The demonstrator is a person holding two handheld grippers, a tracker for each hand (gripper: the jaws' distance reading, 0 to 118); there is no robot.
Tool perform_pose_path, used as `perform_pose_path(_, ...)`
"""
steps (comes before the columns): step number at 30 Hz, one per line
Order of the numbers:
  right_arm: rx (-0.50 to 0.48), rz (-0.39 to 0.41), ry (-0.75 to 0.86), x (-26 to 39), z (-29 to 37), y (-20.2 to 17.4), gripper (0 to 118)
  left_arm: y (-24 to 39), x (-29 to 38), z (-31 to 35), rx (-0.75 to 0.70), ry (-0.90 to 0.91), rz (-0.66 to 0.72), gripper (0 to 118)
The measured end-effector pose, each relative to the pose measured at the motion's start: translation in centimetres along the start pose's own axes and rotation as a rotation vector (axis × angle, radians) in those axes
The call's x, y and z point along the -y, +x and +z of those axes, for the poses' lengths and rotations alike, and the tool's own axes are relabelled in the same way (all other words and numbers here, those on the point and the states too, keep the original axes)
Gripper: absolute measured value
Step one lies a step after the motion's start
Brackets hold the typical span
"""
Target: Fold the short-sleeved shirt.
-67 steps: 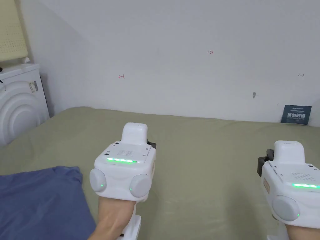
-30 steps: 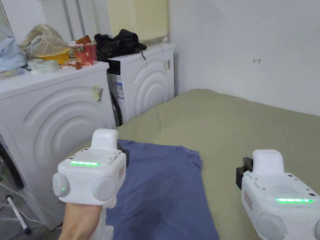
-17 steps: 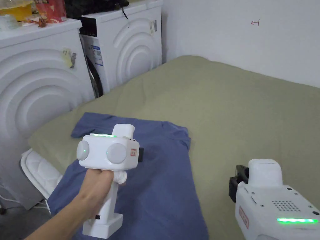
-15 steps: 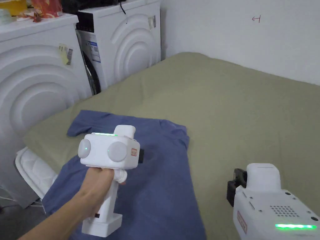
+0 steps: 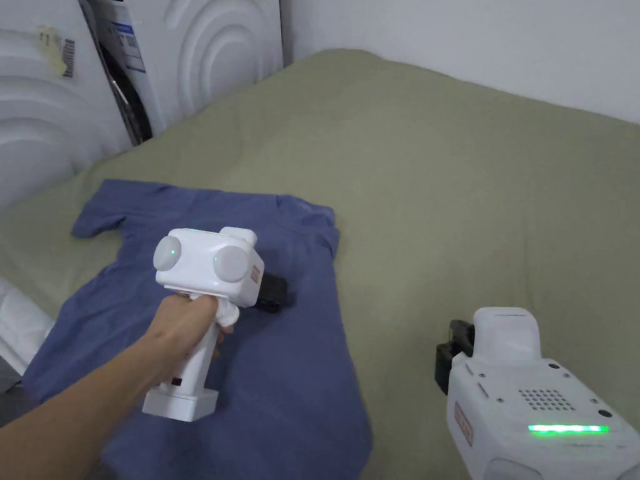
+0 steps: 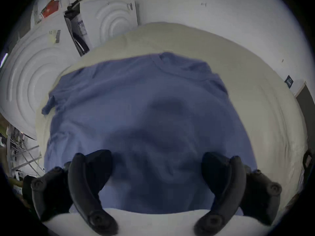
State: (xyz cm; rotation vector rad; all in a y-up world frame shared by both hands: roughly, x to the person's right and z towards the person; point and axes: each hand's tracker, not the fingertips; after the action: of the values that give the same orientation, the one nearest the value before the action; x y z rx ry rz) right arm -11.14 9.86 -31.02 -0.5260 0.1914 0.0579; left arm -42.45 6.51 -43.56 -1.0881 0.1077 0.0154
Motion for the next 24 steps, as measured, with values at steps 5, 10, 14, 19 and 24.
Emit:
perform_pose_path(5,0.04,-0.001,0.002,0.1,2.2,2.3,0,1.5,0.2,2.2,-0.183,0.113,-0.065,0)
perform_pose_path(10,0.126,-0.012,0.035,0.3,6.7,6.0,0,1.1,0.3,6.6,-0.102,0.172,-0.021,0)
perform_pose_path(14,0.205,-0.066,0.048,0.9,11.3,9.9,0,3.1,-0.8,12.4,0.031,0.234,-0.006,0)
perform_pose_path(19,0.329,-0.092,0.093,2.1,18.0,14.8,0,11.1,-1.2,19.6,0.126,0.346,-0.173,0)
perform_pose_path(24,0.443,-0.128,0.124,3.1,24.0,19.7,0,21.5,-0.7,25.5,0.288,0.431,-0.317,0)
